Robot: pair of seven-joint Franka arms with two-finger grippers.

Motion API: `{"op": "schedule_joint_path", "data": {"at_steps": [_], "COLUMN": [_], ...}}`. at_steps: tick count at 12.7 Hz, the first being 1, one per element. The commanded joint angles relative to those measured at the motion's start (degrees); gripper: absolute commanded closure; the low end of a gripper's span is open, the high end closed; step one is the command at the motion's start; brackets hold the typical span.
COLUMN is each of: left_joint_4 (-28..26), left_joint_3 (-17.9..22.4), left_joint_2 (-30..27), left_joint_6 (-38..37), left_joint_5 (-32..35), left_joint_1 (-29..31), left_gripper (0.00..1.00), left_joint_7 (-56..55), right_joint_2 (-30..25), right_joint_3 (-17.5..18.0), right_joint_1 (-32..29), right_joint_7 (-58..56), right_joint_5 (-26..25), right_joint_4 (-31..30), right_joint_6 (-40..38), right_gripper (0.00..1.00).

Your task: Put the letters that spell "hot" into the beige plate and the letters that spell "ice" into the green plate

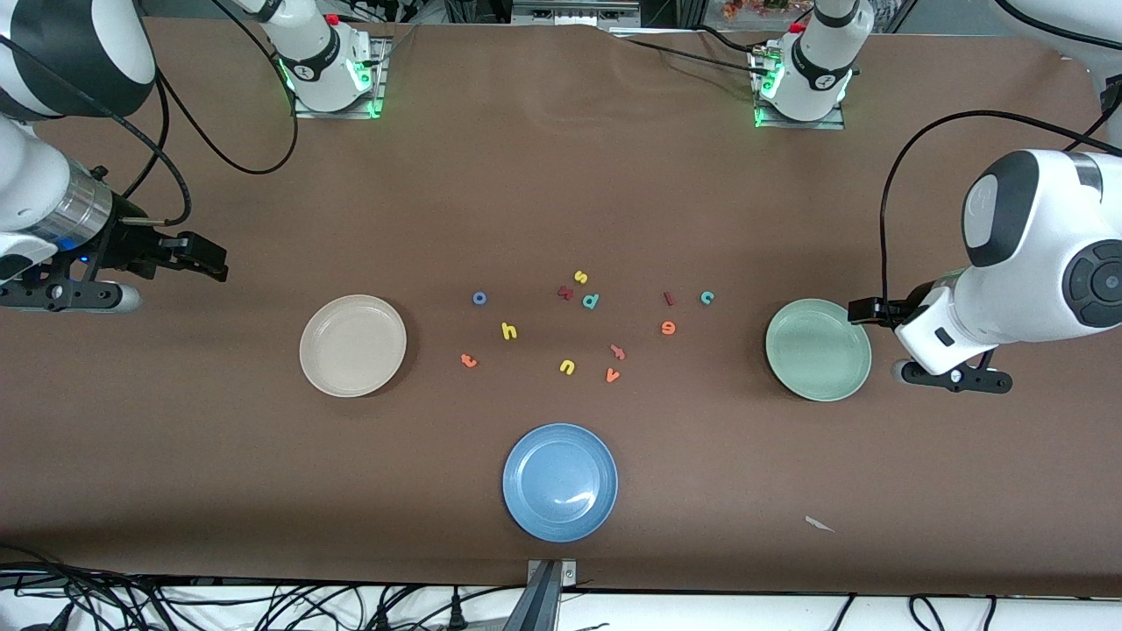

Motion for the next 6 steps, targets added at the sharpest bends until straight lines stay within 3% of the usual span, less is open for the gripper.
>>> {"op": "schedule_joint_path", "data": {"at_steps": [1, 6], "left_joint_4": [-0.24, 0.20], "left_joint_3": [0.44, 0.44], "left_joint_2": [-1.13, -6.48], "left_joint_6": [-0.55, -6.34], "left_joint_5": [-1.78, -1.69], "left_joint_1": [-0.11, -0.03], "left_gripper": [0.00, 0.01], "left_joint_7": [1.03, 1.56], "right_joint_2": [-0.72, -0.72], "right_joint_3": [0.45, 0.46], "right_joint_1": [0.05, -0.04], "right_joint_7": [-0.27, -0.27], "right_joint_5": [-0.60, -0.51], "right_joint_4": [-0.18, -0.09], "right_joint_6": [-0.16, -0.07], "right_gripper": [0.00, 0.00]}}
